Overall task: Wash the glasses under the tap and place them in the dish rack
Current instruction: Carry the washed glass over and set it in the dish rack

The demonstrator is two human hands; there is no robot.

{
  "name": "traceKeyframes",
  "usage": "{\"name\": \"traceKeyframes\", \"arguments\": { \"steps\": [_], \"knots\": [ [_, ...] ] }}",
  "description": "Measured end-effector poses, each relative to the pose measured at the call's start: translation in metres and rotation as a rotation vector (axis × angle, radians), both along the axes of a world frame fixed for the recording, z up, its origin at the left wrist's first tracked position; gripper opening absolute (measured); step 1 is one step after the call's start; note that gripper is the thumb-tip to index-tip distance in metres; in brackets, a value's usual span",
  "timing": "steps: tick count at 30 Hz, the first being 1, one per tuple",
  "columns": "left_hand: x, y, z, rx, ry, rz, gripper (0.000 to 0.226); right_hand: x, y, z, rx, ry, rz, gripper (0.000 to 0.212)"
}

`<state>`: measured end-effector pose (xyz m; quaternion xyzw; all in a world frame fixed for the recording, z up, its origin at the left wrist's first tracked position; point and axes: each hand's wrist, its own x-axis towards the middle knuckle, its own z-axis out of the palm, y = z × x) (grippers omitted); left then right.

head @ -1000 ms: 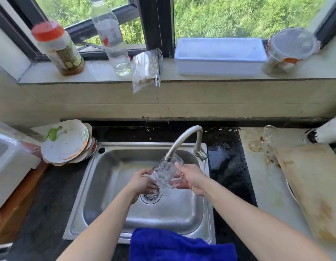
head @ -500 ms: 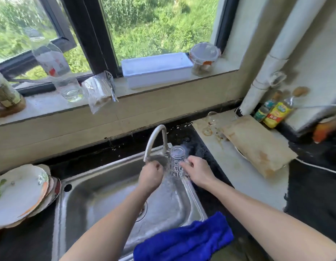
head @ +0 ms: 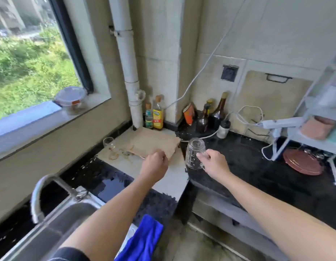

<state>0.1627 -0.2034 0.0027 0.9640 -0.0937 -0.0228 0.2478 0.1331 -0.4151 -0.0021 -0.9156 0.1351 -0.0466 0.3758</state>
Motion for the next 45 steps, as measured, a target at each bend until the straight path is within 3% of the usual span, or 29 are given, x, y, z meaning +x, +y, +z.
{"name": "traceKeyframes", "arguments": {
  "steps": [10, 18, 28, 37, 45],
  "knots": [
    [-0.048, -0.281, 0.008, 0.007, -0.064, -0.325, 0.025, -0.147, -0.258, -0.003, 0.013, 0.027, -0.379, 0.045],
    [-0.130, -0.468, -0.003, 0.020, 0.008, -0.667, 0.023, -0.258, -0.402, -0.017, 0.052, 0.092, -0.661, 0.046],
    [-0.166, -0.673, -0.017, 0.044, -0.081, -1.008, 0.025, -0.330, -0.567, -0.042, 0.107, 0.132, -0.959, 0.044],
    [-0.158, -0.823, -0.010, -0.119, 0.078, -0.887, 0.030, -0.345, -0.709, -0.053, 0.310, 0.032, -1.141, 0.039],
    [-0.153, -0.906, -0.018, -0.138, -0.040, -0.741, 0.037, -0.305, -0.834, -0.084, 0.343, 0.049, -0.919, 0.039]
  ]
}}
